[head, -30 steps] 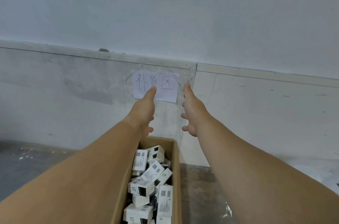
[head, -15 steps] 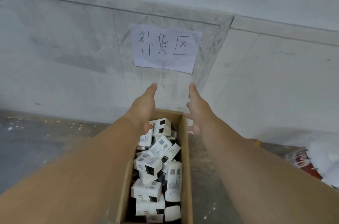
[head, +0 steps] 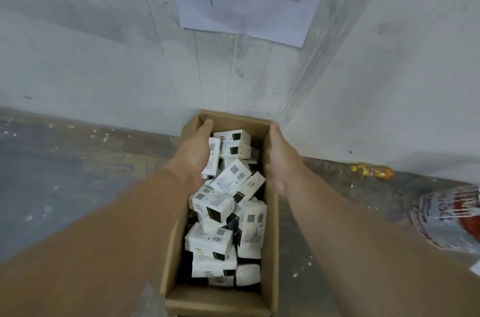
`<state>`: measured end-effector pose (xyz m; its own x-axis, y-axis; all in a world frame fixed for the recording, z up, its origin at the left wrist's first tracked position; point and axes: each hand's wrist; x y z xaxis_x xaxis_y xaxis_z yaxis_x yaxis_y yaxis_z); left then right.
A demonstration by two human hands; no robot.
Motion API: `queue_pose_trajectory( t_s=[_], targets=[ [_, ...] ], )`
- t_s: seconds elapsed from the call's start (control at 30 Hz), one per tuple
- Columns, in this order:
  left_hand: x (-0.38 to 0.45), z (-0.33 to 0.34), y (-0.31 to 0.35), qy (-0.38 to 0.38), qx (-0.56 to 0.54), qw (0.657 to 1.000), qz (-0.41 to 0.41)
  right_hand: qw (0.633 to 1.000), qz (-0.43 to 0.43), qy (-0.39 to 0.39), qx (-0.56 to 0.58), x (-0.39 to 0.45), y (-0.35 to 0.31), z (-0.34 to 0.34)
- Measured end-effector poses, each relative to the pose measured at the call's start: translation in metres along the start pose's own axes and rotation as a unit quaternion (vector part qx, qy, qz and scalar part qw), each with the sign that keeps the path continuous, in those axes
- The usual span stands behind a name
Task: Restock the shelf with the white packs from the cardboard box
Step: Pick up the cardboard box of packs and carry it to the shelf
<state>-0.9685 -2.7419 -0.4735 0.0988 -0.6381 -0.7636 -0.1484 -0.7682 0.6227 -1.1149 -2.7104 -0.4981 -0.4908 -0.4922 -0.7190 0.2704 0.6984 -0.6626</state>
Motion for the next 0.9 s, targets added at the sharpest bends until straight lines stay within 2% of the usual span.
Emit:
queue_pose_trajectory(
  t_s=[0.17, 0.27, 0.37, 0.53, 0.67, 0.73, 0.9],
  targets=[
    [0.08, 0.017, -0.057, 0.049, 0.011, 0.998, -0.039, 0.993, 0.053, -0.017, -0.107, 0.072, 0.069, 0.009],
    [0.118, 0.022, -0.091, 0.035, -0.002, 0.998, -0.06, 0.988, 0.057, -0.016, -0.146, 0.103, 0.102, 0.006],
    [0.153, 0.026, -0.121, 0.034, -0.024, 0.997, -0.06, 0.986, 0.081, 0.011, -0.143, 0.124, 0.126, 0.007],
    [0.161, 0.04, -0.138, 0.115, 0.091, 0.988, -0.042, 0.987, 0.087, 0.072, -0.113, 0.158, 0.164, 0.017],
    [0.178, 0.044, -0.151, 0.166, 0.101, 0.981, -0.029, 0.979, 0.051, 0.136, -0.142, 0.174, 0.176, 0.015],
    [0.194, 0.039, -0.165, 0.186, 0.083, 0.979, -0.031, 0.972, 0.054, 0.157, -0.164, 0.184, 0.187, 0.017],
    [0.216, 0.028, -0.188, 0.202, 0.14, 0.968, -0.059, 0.957, 0.082, 0.193, -0.201, 0.199, 0.211, 0.022]
  ],
)
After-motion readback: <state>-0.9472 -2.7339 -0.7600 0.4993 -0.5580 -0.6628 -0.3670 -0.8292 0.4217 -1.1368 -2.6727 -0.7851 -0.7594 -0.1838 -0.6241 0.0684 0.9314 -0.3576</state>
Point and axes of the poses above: each hand's wrist, its own x-axis towards the middle knuckle, its own z-axis out of the palm, y = z × x, and after that the axes turned 8 degrees about y, right-handed
